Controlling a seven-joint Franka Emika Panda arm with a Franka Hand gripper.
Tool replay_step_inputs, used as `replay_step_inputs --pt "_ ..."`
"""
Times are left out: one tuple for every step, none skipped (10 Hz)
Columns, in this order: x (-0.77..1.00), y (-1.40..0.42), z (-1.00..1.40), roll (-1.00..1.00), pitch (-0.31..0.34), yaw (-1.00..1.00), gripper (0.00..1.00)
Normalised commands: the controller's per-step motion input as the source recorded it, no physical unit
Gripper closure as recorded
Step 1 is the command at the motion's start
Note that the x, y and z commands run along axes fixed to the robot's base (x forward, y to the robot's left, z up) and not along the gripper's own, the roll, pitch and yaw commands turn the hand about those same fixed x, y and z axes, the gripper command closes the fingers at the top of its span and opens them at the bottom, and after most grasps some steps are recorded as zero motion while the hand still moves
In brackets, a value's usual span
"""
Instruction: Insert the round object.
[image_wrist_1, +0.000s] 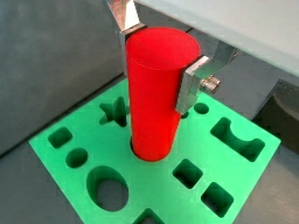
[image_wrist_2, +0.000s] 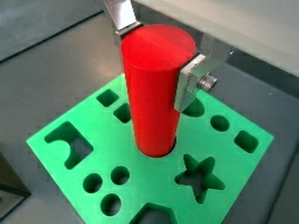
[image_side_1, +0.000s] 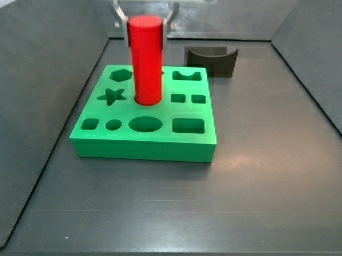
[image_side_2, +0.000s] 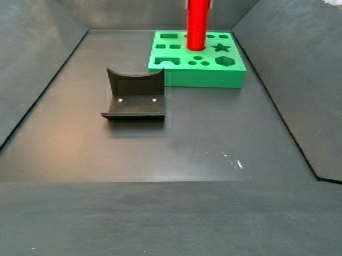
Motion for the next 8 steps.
replay_step_inputs --pt "0.06 0.00 -0.48 0.18 -0.023 0.01 1.00" --pt "0.00 0.00 -0.45 0.11 -0.056 0.00 1.00" --pt "0.00 0.00 -0.40 0.04 -0.061 0.00 1.00" --pt "0.00 0.00 -0.34 -0.01 -0.081 0.00 1.00" --pt "0.00 0.00 -0.32 -0.12 -0.090 0.00 1.00" --pt "0.00 0.00 -0.22 -0.17 -0.113 0.00 1.00" --pt "0.00 0.02 0.00 -0.02 0.000 -0.01 1.00" --pt "0.00 0.00 0.00 0.00 0.000 0.00 1.00"
